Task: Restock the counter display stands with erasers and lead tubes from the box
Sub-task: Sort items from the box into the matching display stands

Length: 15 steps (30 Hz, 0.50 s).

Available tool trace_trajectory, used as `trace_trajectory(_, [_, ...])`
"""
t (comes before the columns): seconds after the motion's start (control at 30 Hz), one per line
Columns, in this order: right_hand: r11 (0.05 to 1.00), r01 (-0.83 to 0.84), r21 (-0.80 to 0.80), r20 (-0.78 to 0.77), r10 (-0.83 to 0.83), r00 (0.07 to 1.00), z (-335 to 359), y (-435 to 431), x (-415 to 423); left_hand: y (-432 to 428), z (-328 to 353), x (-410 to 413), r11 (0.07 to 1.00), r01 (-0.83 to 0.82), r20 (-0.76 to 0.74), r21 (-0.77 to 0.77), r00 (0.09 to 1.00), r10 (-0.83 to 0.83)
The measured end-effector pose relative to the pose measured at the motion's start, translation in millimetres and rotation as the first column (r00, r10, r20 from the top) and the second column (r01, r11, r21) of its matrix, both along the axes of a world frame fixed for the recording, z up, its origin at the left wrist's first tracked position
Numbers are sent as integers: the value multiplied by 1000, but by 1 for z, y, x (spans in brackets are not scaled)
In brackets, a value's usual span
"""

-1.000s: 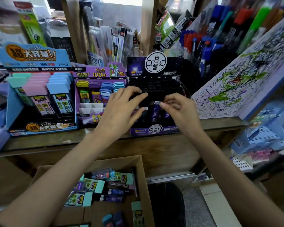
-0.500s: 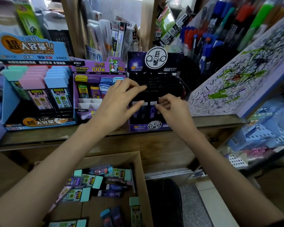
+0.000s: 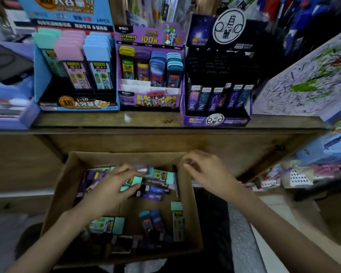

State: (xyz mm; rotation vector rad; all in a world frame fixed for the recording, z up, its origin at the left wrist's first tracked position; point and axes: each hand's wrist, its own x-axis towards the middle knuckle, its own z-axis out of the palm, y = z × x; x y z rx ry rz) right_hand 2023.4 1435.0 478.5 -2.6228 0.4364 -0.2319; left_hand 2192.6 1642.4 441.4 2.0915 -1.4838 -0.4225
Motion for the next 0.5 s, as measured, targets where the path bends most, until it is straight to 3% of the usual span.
trace_trajectory(0.1, [990,-35,134,-253,68,965,-50,21,16,32,-38,16,985,-72,-149,154,984,95])
trace_trajectory(0.23, [947,-74,313,-470,222,855,-113,58,33,76,-84,35,925,-57,-204,375,969,142])
trace_trajectory(0.33, [931,-52,361,-511,244,825,-147,81,40,100,-108,40,883,-22,-80,470,995,67])
trace_trajectory(0.4, [914,-41,403,-494,255,831,-162,94,45,106,-121,40,864,36,-152,501,987,48])
trace_trajectory(0.43, [912,-37,410,-492,255,833,-167,99,48,106,-127,41,851,64,-120,521,993,-1])
trace_trajectory(0.5, [944,-58,324,-504,224,834,-176,107,53,106,-133,42,835,47,-72,548,997,-9])
